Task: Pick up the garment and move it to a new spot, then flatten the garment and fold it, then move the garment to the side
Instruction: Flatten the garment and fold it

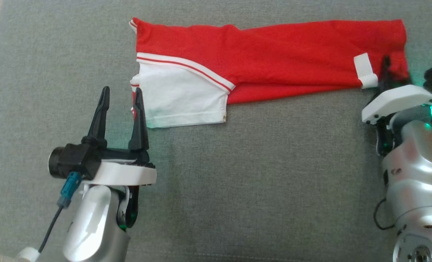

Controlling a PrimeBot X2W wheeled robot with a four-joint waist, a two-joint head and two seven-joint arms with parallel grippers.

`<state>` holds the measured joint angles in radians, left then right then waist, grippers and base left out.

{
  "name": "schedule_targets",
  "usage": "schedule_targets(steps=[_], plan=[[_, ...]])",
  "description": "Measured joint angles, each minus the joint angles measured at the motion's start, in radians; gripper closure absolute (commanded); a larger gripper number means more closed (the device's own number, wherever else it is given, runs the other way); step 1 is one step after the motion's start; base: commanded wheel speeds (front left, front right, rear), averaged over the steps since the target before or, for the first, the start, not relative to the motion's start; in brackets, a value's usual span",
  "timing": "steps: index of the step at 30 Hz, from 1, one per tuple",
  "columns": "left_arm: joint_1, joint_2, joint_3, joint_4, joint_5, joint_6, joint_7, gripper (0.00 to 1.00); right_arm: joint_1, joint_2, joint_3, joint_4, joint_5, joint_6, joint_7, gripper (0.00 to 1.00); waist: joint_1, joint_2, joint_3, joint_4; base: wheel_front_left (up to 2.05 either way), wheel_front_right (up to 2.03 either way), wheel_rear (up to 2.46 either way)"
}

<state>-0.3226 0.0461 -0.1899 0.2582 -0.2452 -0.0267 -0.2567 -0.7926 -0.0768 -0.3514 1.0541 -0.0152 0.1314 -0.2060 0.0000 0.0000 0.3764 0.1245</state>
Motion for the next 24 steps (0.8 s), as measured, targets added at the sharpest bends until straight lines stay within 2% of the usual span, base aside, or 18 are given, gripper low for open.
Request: schedule_targets(steps=[4,9,18,24], plan=[[0.0,-0.001,0.001,0.006,0.0,-0.001,0.0,0.0,-0.007,0.003,0.026,0.03,0.003,0.0,-0.027,1.0,0.0001,0.0,-0.011,-0.017,0.0,0.0,0.0],[0.002,-0.002,0.022,0.012,0.0,0.0,0.0,0.0,0.024,0.011,0.011,0.023,0.003,0.0,-0.035,1.0,0.0,0.0,-0.045,-0.052,0.0,0.0,0.0],[0.005,-0.003,0.028,0.01,0.009,-0.001,0.0,0.0,0.067,-0.094,-0.049,-0.064,0.007,0.0,-0.042,1.0,0.0,0.0,-0.101,-0.113,0.0,0.0,0.0],[0.038,-0.003,0.029,0.013,0.007,-0.001,0.0,0.0,0.067,-0.023,0.035,-0.107,0.059,0.0,-0.042,1.0,0.0,0.0,-0.14,-0.115,0.0,0.0,0.0]])
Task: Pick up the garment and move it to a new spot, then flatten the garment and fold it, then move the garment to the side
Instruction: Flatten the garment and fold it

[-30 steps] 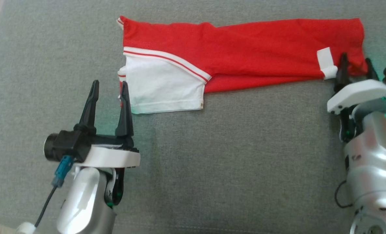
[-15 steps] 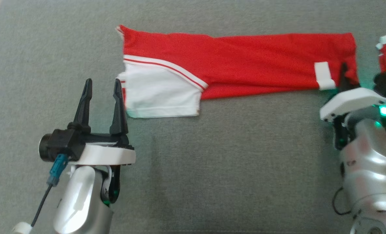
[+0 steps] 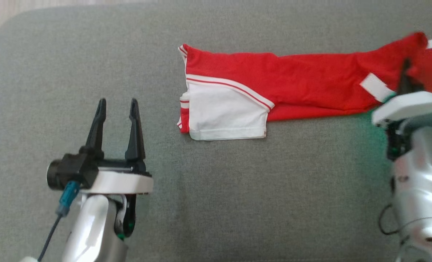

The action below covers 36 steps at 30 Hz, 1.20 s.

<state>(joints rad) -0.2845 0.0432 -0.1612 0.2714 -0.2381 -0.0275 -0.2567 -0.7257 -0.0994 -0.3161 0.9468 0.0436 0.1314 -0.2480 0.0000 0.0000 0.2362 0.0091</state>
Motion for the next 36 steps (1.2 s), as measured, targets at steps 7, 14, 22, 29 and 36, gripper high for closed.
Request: schedule_targets(steps=[7,14,22,29,36], plan=[[0.029,0.0,0.001,0.0,-0.002,0.001,0.0,0.0,0.001,0.029,0.211,-0.079,0.105,0.0,-0.002,1.0,0.0,0.0,-0.051,0.021,0.0,0.0,0.0],[0.064,0.0,0.001,-0.002,-0.021,0.002,0.0,0.0,0.04,0.032,0.51,-0.142,0.361,0.0,-0.003,1.0,-0.0001,0.0,-0.087,0.071,0.0,0.0,0.0],[0.073,0.001,-0.021,-0.013,-0.043,0.01,0.0,0.0,0.039,0.031,0.692,-0.133,0.425,0.0,-0.003,1.0,-0.0001,0.0,-0.09,0.153,0.0,0.0,0.0],[0.073,0.001,-0.047,-0.012,-0.07,0.011,0.0,0.0,0.033,0.03,0.784,-0.077,0.461,0.0,-0.002,1.0,-0.0001,0.0,-0.069,0.217,0.0,0.0,0.0],[0.061,0.0,-0.095,-0.01,-0.091,0.02,0.0,0.0,-0.026,0.03,0.831,0.008,0.483,0.0,-0.002,1.0,0.0001,0.0,-0.034,0.282,0.0,0.0,0.0]])
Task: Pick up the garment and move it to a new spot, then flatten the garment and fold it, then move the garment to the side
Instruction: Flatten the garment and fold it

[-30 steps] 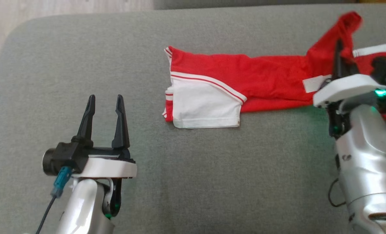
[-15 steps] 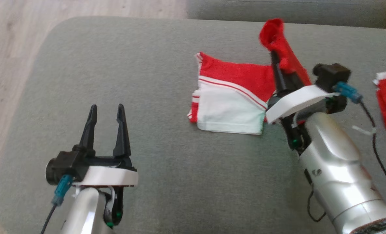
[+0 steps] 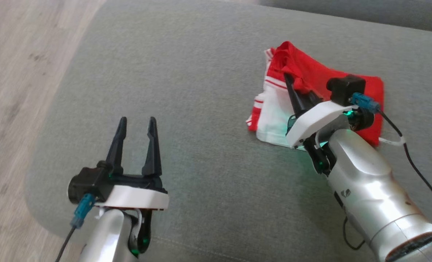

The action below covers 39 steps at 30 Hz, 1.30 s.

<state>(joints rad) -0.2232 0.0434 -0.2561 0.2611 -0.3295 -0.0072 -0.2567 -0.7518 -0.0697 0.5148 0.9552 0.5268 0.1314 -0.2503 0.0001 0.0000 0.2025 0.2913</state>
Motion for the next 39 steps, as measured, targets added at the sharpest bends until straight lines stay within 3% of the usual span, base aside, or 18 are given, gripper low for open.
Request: schedule_targets(steps=[4,5,6,14,19,26,34,39], plan=[[0.0,0.0,-0.013,0.001,-0.006,0.008,0.0,0.0,-0.002,0.0,0.011,0.047,0.001,0.0,0.0,1.0,0.0,0.0,0.015,0.03,0.0,0.0,0.0],[0.0,0.0,-0.016,0.001,-0.006,0.008,0.0,0.0,-0.003,0.0,0.017,0.063,-0.002,0.0,0.0,0.29,0.0,0.0,0.019,0.035,0.0,0.0,0.0],[0.0,0.0,-0.021,0.001,-0.008,0.008,0.0,0.0,-0.002,0.0,0.026,0.072,-0.005,0.0,0.0,0.0,0.0,0.0,0.021,0.039,0.0,0.0,0.0],[0.0,0.0,-0.029,0.021,-0.012,0.012,0.0,0.0,0.028,0.001,0.224,-0.088,0.071,0.0,0.003,0.0,-0.0001,0.0,0.005,0.027,0.0,0.0,0.0],[0.001,0.0,0.006,0.022,0.014,0.007,0.0,0.0,0.028,0.0,0.216,-0.124,0.085,0.0,0.002,0.0,-0.0001,0.0,-0.019,-0.023,0.0,0.0,0.0],[0.003,0.001,0.064,0.017,0.041,-0.003,0.0,0.0,0.043,-0.001,-0.03,-0.217,-0.086,0.0,0.0,0.0,-0.0001,0.0,-0.046,-0.128,0.0,0.0,0.0],[0.009,0.002,0.101,0.017,0.084,-0.02,0.0,0.0,0.297,-0.001,-0.292,-0.418,-0.285,0.0,-0.001,0.0,-0.0001,0.0,-0.069,-0.246,0.0,0.0,0.0],[0.021,0.001,0.124,0.014,0.093,-0.021,0.0,0.0,0.405,0.001,-0.385,-0.532,-0.308,0.0,-0.001,0.0,-0.0001,0.0,-0.071,-0.299,0.0,0.0,0.0]])
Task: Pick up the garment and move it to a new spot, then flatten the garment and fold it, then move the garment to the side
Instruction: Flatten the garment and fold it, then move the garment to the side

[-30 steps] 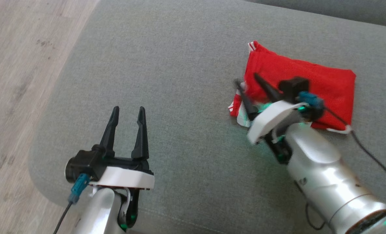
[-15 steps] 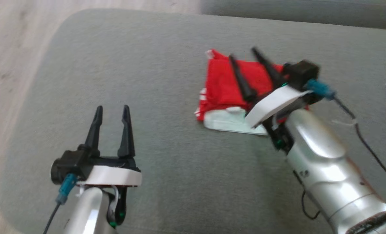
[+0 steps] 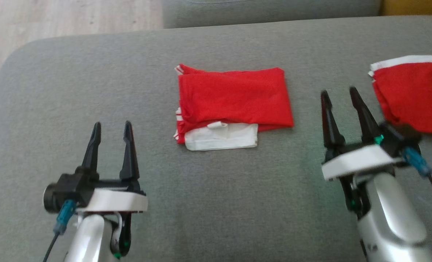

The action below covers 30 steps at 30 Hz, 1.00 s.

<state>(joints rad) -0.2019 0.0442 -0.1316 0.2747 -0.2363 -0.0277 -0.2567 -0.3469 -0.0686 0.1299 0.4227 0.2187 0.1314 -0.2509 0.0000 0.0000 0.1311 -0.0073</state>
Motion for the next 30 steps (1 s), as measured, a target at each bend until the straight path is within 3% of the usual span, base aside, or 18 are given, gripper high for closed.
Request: schedule_targets(steps=[7,16,25,30], plan=[[0.042,0.0,0.025,-0.007,0.003,-0.007,0.0,0.0,0.138,0.008,-0.031,-0.057,0.0,0.0,0.0,0.0,0.0,0.0,0.003,-0.037,0.0,0.0,0.0],[0.044,0.0,0.026,-0.015,0.008,-0.008,0.0,0.0,0.143,0.014,-0.041,-0.069,0.0,0.0,0.0,0.0,0.0,0.0,0.014,-0.025,0.0,0.0,0.0],[0.002,0.0,-0.028,-0.011,-0.002,-0.008,0.0,0.0,0.008,0.014,-0.045,0.022,0.002,0.0,0.01,0.0,0.0001,0.0,0.073,0.029,0.0,0.0,0.0],[-0.027,0.0,-0.058,-0.003,-0.022,-0.007,0.0,0.0,-0.106,0.014,-0.072,0.143,-0.001,0.0,0.09,0.0,0.0002,0.0,0.111,0.076,0.0,0.0,0.0]])
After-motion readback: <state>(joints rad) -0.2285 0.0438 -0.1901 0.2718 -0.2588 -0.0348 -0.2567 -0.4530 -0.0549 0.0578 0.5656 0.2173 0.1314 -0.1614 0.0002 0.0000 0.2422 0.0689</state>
